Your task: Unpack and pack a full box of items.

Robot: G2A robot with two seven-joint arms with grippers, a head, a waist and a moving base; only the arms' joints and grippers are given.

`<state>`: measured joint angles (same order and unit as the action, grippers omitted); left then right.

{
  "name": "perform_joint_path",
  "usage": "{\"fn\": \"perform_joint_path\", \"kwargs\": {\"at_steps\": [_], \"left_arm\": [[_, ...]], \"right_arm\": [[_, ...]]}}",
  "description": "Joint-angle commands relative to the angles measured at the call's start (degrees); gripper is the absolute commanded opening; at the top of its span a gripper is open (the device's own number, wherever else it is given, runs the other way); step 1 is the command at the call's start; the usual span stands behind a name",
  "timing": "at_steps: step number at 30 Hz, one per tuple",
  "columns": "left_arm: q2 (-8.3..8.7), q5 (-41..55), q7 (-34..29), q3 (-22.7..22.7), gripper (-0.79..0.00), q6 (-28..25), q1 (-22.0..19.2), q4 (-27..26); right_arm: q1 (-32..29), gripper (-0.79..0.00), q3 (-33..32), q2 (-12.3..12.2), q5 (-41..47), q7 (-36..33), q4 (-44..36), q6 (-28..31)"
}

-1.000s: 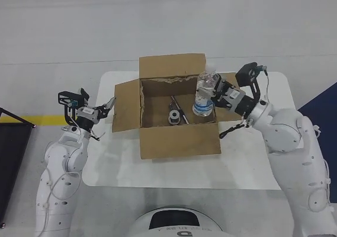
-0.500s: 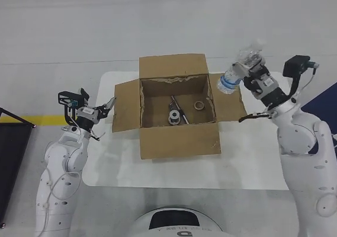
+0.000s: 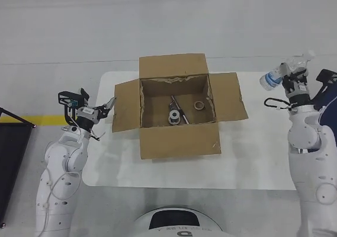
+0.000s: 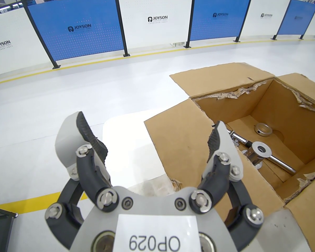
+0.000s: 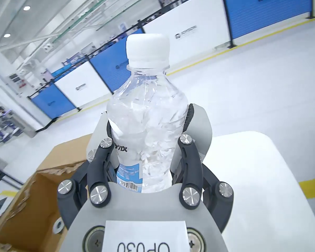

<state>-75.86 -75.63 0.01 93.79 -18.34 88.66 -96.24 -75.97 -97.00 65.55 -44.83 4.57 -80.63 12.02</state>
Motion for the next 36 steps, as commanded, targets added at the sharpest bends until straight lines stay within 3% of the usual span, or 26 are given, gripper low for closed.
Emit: {"fn": "perform_joint_path", "kwargs": {"at_steps": [1, 5, 14, 25, 33, 36], "left_arm": [[0.00, 0.0, 0.0, 0.0, 0.000, 0.0, 0.0, 0.0], [0.00, 0.0, 0.0, 0.0, 0.000, 0.0, 0.0, 0.0], [0.00, 0.0, 0.0, 0.0, 0.000, 0.0, 0.0, 0.0], [0.00, 0.0, 0.0, 0.0, 0.000, 0.0, 0.0, 0.0], [0.00, 0.0, 0.0, 0.0, 0.000, 0.0, 0.0, 0.0], [0.00, 0.0, 0.0, 0.0, 0.000, 0.0, 0.0, 0.0]], "right_arm": [[0.9, -0.785, 1.1, 0.4, 1.0, 4.3, 3.7, -0.3], [2.8, -0.785, 3.0, 0.7, -4.0, 8.9, 9.7, -3.9], [10.5, -0.785, 8.1, 1.6, -11.4, 9.7, 24.5, -8.4], [17.4, -0.785, 10.7, 2.3, -12.2, 8.4, 38.0, -5.8], [19.4, -0.779, 11.5, 2.6, -12.5, 9.8, 42.7, -4.4], [19.7, -0.514, 11.5, 2.5, -12.5, 10.1, 43.5, -3.9]]}}
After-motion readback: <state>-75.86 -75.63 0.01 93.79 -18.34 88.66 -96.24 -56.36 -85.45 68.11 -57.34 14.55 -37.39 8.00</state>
